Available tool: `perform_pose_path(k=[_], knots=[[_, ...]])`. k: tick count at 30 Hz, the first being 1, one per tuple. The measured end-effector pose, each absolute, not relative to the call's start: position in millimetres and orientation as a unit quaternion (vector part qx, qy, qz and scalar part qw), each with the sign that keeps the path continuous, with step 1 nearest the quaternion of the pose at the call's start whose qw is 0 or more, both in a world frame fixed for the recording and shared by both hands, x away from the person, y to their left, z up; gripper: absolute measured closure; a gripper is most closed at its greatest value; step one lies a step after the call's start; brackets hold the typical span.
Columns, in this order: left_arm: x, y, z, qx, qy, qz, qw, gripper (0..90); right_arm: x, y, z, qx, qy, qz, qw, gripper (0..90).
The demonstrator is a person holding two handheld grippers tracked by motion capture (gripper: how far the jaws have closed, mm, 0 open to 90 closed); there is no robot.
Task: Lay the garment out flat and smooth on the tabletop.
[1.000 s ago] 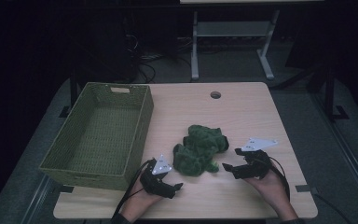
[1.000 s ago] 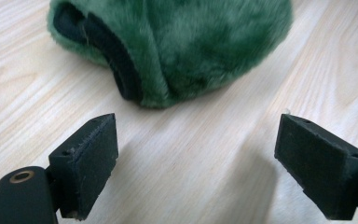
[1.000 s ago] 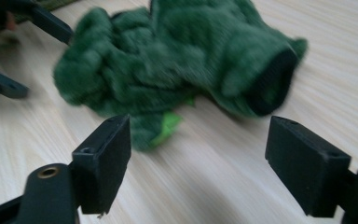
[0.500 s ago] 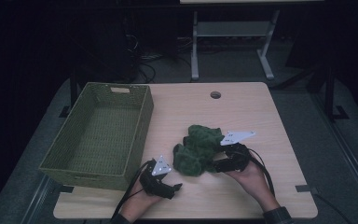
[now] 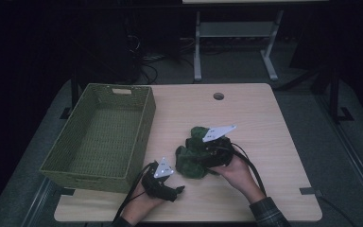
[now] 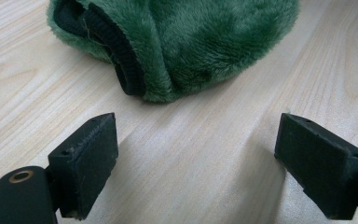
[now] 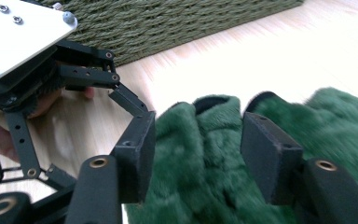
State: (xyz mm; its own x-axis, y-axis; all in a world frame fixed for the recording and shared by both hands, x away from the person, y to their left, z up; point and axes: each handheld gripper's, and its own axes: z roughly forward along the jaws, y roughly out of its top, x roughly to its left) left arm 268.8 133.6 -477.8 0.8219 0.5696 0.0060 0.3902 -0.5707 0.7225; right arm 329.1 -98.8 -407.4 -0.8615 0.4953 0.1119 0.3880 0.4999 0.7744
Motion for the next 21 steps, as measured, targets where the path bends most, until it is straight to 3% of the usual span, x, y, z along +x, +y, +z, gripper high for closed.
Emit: perform_pose_path(k=[8,14,15,16,21], knots=[[268.7,133.9,-477.5,0.880,0.273,0.119,0.371,12.5,338.4,-76.1,-418.3,0.239,0.877,0.414,0.054,53.0],[268.6,133.8,-477.5,0.879,0.273,0.119,0.371,12.5,345.6,-69.0,-430.5,0.240,0.883,0.401,0.040,69.1],[268.6,133.8,-477.7,0.879,0.274,0.119,0.372,12.5,347.3,-69.8,-433.3,0.238,0.885,0.399,0.036,81.6],[268.6,133.8,-477.7,0.879,0.274,0.119,0.372,12.5,347.3,-71.6,-432.8,0.234,0.884,0.403,0.038,84.5],[268.7,133.8,-477.7,0.879,0.274,0.119,0.372,12.5,341.6,-83.3,-420.5,0.229,0.880,0.413,0.048,87.0]])
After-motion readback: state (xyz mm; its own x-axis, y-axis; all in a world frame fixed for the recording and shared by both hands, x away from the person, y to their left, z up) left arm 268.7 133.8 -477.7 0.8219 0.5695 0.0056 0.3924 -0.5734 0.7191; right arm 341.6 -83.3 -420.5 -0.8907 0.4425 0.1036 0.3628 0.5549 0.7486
